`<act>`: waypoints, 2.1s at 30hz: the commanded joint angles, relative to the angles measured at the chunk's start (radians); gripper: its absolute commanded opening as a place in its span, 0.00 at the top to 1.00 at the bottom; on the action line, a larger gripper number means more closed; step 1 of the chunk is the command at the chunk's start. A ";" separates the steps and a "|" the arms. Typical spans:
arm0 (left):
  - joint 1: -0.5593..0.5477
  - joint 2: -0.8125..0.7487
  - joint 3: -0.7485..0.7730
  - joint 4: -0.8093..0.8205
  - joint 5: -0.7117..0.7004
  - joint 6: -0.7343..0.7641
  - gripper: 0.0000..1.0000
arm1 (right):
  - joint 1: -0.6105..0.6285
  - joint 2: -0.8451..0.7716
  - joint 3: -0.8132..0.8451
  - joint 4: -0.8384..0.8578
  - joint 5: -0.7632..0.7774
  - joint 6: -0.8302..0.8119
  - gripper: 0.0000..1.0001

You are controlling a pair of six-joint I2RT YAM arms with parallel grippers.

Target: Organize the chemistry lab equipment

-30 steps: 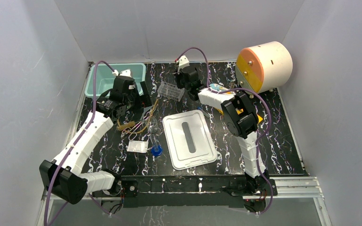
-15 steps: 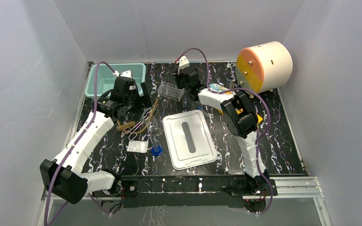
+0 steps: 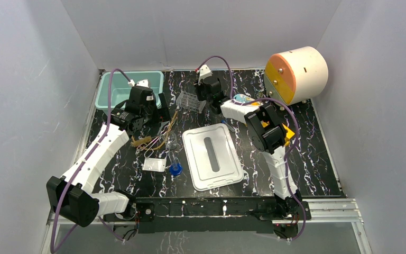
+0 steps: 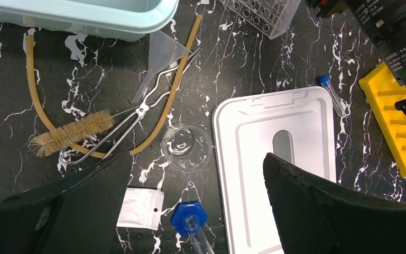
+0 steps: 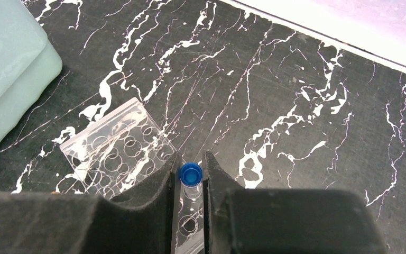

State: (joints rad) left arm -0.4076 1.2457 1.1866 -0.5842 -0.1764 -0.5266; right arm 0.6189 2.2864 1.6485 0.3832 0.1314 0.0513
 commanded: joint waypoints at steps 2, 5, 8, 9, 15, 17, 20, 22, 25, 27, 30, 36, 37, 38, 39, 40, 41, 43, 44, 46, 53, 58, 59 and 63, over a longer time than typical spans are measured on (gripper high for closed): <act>0.003 0.001 0.033 -0.006 -0.024 0.013 0.05 | 0.009 0.029 0.053 -0.017 0.008 -0.013 0.73; 0.004 0.004 0.036 -0.007 -0.023 0.013 0.05 | 0.010 0.018 0.066 -0.036 0.001 -0.011 0.67; 0.004 0.004 0.039 -0.006 -0.024 0.014 0.05 | 0.010 -0.002 0.092 -0.073 -0.009 0.015 0.57; 0.004 0.005 0.039 -0.006 -0.024 0.014 0.05 | 0.010 -0.008 0.106 -0.089 -0.011 0.027 0.54; 0.003 0.009 0.039 -0.002 -0.030 0.020 0.05 | 0.009 -0.026 0.178 -0.186 -0.023 0.088 0.36; 0.005 0.009 0.042 -0.002 -0.032 0.021 0.05 | 0.008 -0.037 0.194 -0.212 -0.021 0.100 0.31; 0.005 0.005 0.041 -0.002 -0.031 0.016 0.05 | 0.003 -0.067 0.196 -0.252 -0.019 0.131 0.25; 0.004 0.002 0.042 0.000 -0.031 0.011 0.04 | -0.003 -0.107 0.182 -0.275 -0.026 0.147 0.22; 0.006 -0.008 0.044 0.014 -0.028 -0.008 0.04 | -0.016 -0.184 0.143 -0.315 -0.051 0.155 0.19; 0.006 -0.018 0.040 0.040 -0.013 -0.022 0.02 | -0.024 -0.251 0.097 -0.328 -0.077 0.145 0.19; 0.006 -0.029 0.033 0.090 0.004 -0.044 0.02 | -0.032 -0.346 0.040 -0.404 -0.068 0.106 0.20; 0.006 -0.024 0.039 0.168 0.014 -0.076 0.02 | -0.062 -0.500 -0.089 -0.576 -0.070 0.082 0.30; 0.006 -0.021 0.040 0.179 0.017 -0.082 0.02 | -0.068 -0.521 -0.111 -0.605 -0.071 0.081 0.35; 0.006 -0.019 0.040 0.188 0.023 -0.086 0.02 | -0.073 -0.540 -0.133 -0.628 -0.075 0.075 0.42; 0.006 -0.015 0.040 0.197 0.029 -0.086 0.02 | -0.076 -0.556 -0.159 -0.647 -0.072 0.064 0.48; 0.006 -0.011 0.041 0.206 0.037 -0.087 0.02 | -0.078 -0.571 -0.186 -0.665 -0.060 0.055 0.51; 0.006 -0.006 0.043 0.215 0.043 -0.087 0.02 | -0.083 -0.585 -0.216 -0.683 -0.052 0.050 0.53; 0.005 0.010 0.054 0.225 0.049 -0.084 0.02 | -0.095 -0.608 -0.276 -0.706 -0.046 0.033 0.54; 0.005 0.018 0.060 0.224 0.052 -0.081 0.02 | -0.099 -0.618 -0.305 -0.719 -0.046 0.027 0.54; 0.005 0.033 0.074 0.224 0.059 -0.067 0.02 | -0.105 -0.634 -0.365 -0.741 -0.043 0.020 0.55; 0.004 0.073 0.117 0.223 0.055 -0.030 0.02 | -0.107 -0.642 -0.485 -0.743 -0.056 0.038 0.62; 0.006 0.077 0.095 0.221 0.061 -0.046 0.02 | -0.107 -0.600 -0.498 -0.748 -0.064 0.040 0.67; 0.006 0.078 0.090 0.222 0.067 -0.048 0.02 | -0.107 -0.592 -0.495 -0.746 -0.054 0.043 0.65; 0.006 0.092 0.094 0.232 0.072 -0.049 0.02 | -0.107 -0.566 -0.476 -0.748 0.002 0.038 0.55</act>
State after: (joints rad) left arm -0.4076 1.3373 1.2671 -0.3702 -0.1146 -0.5766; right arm 0.5144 1.7020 1.1538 -0.3882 0.0879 0.0998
